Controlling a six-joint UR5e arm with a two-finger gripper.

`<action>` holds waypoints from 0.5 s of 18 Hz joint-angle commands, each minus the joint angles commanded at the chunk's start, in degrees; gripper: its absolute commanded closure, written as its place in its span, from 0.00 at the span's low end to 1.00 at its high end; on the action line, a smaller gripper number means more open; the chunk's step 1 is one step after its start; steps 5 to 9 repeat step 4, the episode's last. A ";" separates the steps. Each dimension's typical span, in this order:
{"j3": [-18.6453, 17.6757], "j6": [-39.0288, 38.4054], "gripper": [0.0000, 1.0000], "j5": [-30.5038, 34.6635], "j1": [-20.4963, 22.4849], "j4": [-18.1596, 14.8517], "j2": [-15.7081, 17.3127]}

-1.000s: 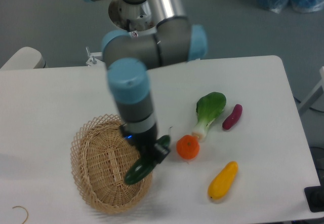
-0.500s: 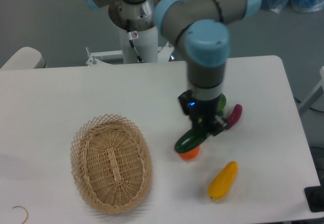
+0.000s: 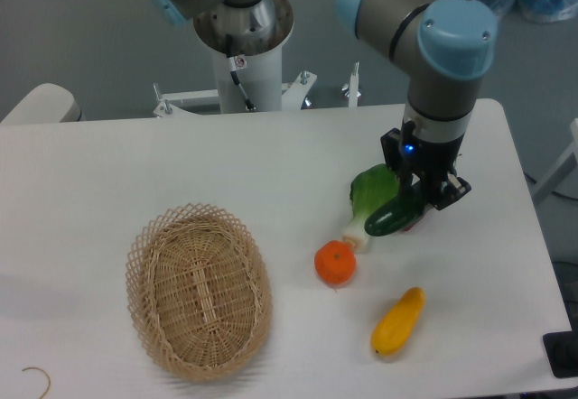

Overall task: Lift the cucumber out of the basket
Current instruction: 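Hold the cucumber raised beside the bok choy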

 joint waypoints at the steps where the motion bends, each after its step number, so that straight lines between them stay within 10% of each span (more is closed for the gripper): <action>1: 0.00 0.00 0.72 -0.09 0.00 0.00 0.00; 9: 0.00 0.00 0.72 -0.17 -0.17 0.00 0.70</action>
